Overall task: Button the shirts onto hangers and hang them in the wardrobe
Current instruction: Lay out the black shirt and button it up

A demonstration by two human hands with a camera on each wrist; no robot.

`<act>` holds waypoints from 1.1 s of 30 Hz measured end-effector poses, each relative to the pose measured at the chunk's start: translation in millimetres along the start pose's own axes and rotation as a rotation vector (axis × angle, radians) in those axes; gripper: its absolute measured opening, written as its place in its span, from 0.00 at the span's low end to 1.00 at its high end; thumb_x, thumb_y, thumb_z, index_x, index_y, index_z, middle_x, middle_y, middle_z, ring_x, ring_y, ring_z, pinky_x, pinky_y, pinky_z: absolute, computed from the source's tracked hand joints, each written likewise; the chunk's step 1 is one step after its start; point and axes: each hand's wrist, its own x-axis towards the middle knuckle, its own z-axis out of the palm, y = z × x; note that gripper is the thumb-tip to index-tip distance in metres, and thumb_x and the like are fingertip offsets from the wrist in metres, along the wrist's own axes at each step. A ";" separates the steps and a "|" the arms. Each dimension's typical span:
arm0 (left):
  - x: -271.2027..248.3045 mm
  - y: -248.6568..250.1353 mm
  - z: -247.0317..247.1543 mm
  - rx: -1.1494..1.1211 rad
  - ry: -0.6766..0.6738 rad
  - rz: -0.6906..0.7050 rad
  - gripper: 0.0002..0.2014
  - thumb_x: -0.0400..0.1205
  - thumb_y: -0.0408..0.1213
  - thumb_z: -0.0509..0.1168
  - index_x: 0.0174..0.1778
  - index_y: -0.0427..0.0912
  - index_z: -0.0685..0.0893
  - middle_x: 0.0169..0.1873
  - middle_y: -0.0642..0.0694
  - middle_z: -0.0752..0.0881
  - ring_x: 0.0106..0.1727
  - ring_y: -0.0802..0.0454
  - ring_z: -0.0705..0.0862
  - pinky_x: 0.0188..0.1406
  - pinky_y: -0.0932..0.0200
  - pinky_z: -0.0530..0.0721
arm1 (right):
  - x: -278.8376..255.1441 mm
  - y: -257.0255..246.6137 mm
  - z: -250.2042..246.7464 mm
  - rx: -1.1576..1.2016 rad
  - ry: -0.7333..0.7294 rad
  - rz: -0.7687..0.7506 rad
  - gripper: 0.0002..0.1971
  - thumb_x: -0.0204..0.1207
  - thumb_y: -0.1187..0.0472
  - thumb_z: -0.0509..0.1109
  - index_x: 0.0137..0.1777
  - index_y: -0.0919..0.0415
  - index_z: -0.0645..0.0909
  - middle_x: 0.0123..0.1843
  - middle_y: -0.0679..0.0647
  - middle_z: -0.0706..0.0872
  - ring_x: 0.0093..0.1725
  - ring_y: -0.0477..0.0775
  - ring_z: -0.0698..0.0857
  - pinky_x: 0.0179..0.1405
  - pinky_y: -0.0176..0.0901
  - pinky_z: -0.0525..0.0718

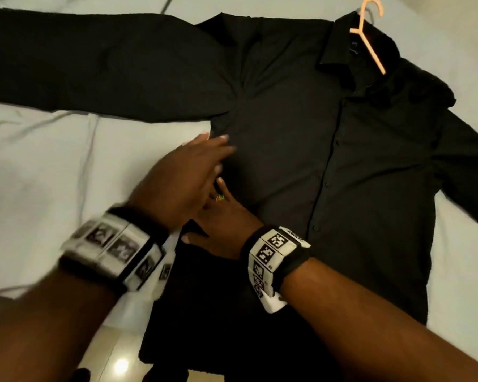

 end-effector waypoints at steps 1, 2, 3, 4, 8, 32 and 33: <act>22.8 -2.7 2.5 0.155 -0.113 0.060 0.23 0.92 0.42 0.53 0.85 0.52 0.69 0.86 0.50 0.66 0.88 0.48 0.58 0.86 0.46 0.52 | -7.4 0.0 2.4 0.022 -0.002 -0.047 0.39 0.83 0.47 0.68 0.88 0.55 0.55 0.90 0.60 0.53 0.88 0.66 0.43 0.85 0.72 0.41; 39.7 -9.9 4.4 0.353 -0.205 0.098 0.25 0.92 0.47 0.52 0.87 0.57 0.62 0.88 0.52 0.61 0.89 0.49 0.54 0.86 0.36 0.50 | -16.3 -2.1 6.7 0.035 -0.022 -0.089 0.40 0.82 0.49 0.70 0.89 0.55 0.55 0.90 0.59 0.53 0.88 0.65 0.45 0.85 0.71 0.43; 50.2 -19.5 5.3 0.545 -0.276 0.110 0.27 0.91 0.53 0.51 0.88 0.59 0.57 0.89 0.53 0.57 0.89 0.50 0.53 0.84 0.27 0.48 | -25.8 -5.1 10.7 0.051 -0.047 -0.125 0.41 0.81 0.52 0.72 0.89 0.54 0.53 0.90 0.58 0.51 0.89 0.64 0.46 0.85 0.68 0.44; 54.6 -31.4 5.7 0.683 -0.311 0.096 0.31 0.89 0.59 0.49 0.89 0.60 0.52 0.89 0.54 0.52 0.89 0.51 0.52 0.81 0.22 0.47 | -36.4 -6.5 14.2 0.067 -0.052 -0.156 0.42 0.80 0.55 0.72 0.89 0.53 0.53 0.90 0.58 0.50 0.89 0.63 0.47 0.84 0.65 0.47; 49.3 -61.8 -1.3 0.732 -0.300 -0.015 0.46 0.77 0.77 0.43 0.88 0.61 0.37 0.89 0.62 0.42 0.90 0.53 0.49 0.79 0.17 0.46 | -73.5 18.4 12.7 -0.047 0.241 0.048 0.43 0.78 0.50 0.72 0.89 0.54 0.53 0.90 0.60 0.51 0.88 0.67 0.49 0.83 0.72 0.56; -22.2 -62.9 4.4 0.798 -0.509 0.097 0.67 0.57 0.90 0.47 0.85 0.60 0.26 0.87 0.53 0.28 0.89 0.37 0.35 0.75 0.12 0.51 | -80.9 -41.0 95.6 -0.263 0.129 0.204 0.58 0.66 0.24 0.67 0.89 0.47 0.44 0.89 0.66 0.39 0.86 0.76 0.38 0.79 0.81 0.43; -23.1 -64.1 0.3 0.802 -0.535 0.060 0.68 0.54 0.90 0.49 0.83 0.62 0.24 0.86 0.54 0.26 0.88 0.37 0.33 0.74 0.12 0.51 | -89.0 -70.0 115.4 -0.234 0.092 0.127 0.59 0.65 0.25 0.69 0.89 0.48 0.46 0.89 0.65 0.39 0.86 0.75 0.38 0.80 0.80 0.42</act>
